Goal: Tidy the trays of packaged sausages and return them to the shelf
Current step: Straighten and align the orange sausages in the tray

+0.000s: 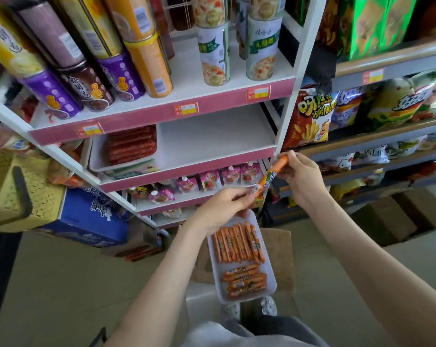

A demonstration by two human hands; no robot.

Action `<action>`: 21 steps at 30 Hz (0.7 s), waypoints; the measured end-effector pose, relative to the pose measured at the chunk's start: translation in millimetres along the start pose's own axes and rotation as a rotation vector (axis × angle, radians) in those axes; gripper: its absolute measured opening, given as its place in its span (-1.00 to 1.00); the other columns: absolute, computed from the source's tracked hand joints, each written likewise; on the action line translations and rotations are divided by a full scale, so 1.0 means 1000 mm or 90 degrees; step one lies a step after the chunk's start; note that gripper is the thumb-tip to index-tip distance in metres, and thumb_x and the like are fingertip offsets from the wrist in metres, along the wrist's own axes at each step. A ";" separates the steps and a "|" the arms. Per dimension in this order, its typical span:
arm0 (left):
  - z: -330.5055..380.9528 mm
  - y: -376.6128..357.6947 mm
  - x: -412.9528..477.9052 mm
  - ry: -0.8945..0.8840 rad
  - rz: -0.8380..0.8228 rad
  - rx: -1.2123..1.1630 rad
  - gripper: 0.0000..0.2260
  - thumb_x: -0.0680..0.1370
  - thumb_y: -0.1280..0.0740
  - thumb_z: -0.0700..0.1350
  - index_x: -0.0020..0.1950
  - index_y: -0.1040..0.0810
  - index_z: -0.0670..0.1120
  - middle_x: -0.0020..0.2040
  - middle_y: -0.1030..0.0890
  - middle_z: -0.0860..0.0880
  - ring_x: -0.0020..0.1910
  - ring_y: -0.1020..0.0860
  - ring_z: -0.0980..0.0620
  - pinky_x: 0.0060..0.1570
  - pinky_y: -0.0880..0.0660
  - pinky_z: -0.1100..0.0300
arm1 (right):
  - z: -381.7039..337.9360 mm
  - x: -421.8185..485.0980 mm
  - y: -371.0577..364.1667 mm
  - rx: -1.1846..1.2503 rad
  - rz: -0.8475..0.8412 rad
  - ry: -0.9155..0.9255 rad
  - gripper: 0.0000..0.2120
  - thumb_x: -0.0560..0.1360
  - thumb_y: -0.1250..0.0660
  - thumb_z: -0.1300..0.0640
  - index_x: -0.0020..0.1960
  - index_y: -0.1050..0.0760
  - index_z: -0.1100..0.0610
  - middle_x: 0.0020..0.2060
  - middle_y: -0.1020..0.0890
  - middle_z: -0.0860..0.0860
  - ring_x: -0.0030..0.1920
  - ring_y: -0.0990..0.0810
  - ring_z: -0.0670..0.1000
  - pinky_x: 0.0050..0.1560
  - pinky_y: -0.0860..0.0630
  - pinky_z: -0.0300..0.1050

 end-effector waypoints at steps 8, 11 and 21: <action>-0.116 0.001 0.034 0.165 -0.037 -0.113 -0.85 0.58 -0.24 -0.31 0.09 -0.57 -0.23 -0.08 -0.62 -0.09 -0.17 -0.60 0.11 -0.03 -0.56 0.24 | 0.124 0.030 0.002 -0.034 -0.046 -0.178 -0.77 0.64 -0.15 0.16 -0.07 -0.52 0.21 -0.29 -0.63 0.05 -0.25 -0.63 -0.02 -0.10 -0.57 -0.09; -0.173 -0.002 0.048 0.230 -0.001 -0.129 -0.88 0.56 -0.23 -0.36 -0.05 -0.53 -0.19 -0.22 -0.60 -0.04 -0.34 -0.60 0.19 -0.21 -0.57 0.31 | 0.178 0.032 -0.007 -0.101 -0.165 -0.212 -0.86 0.63 -0.14 0.27 0.09 -0.47 0.23 -0.15 -0.58 0.05 -0.18 -0.62 -0.10 -0.12 -0.56 -0.23; -0.379 -0.014 0.073 0.467 0.193 -0.182 -0.81 0.61 -0.19 -0.34 -0.10 -0.53 -0.14 -0.34 -0.61 0.00 -0.46 -0.58 0.20 -0.35 -0.54 0.35 | 0.393 0.005 0.036 -0.730 -0.425 -0.213 -0.73 0.60 -0.19 0.15 0.26 -0.48 0.16 0.17 -0.55 0.14 0.18 -0.51 0.14 0.11 -0.35 -0.11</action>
Point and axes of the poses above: each hand's wrist, its own x-axis towards the middle knuckle, its own y-axis out of the back of the hand, z = x × y, the point moved 8 cm from there along x, towards the middle knuckle
